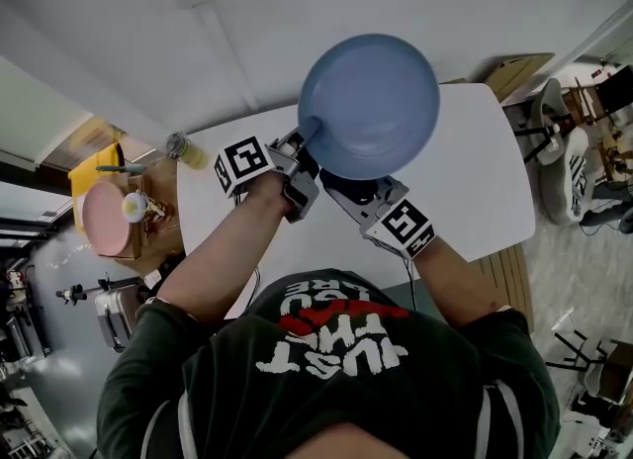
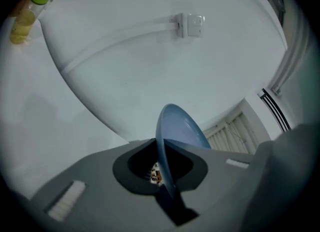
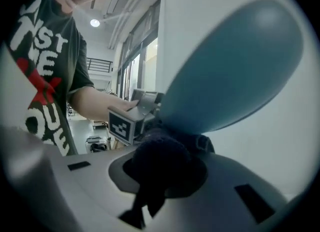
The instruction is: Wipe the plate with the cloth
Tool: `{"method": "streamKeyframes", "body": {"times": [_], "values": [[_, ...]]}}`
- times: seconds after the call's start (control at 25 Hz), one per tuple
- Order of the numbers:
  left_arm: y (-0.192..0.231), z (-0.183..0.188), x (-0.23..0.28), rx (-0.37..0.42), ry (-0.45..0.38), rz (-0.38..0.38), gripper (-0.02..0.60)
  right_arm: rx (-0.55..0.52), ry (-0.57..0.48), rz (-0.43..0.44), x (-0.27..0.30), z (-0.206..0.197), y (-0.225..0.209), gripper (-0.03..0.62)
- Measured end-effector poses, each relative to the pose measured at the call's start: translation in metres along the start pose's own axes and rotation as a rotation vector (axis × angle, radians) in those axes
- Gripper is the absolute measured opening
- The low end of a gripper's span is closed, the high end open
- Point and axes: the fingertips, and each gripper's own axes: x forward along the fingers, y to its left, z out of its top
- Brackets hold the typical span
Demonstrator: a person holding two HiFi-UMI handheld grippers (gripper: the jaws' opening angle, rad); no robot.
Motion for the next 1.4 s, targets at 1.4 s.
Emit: {"method": "streamKeyframes", "body": {"times": [1.4], "values": [[-0.072,-0.008,-0.029,0.260,0.328,-0.767,0.021,0.821,-0.647,0.700,-0.028,0.095,-0.077,0.052]]}}
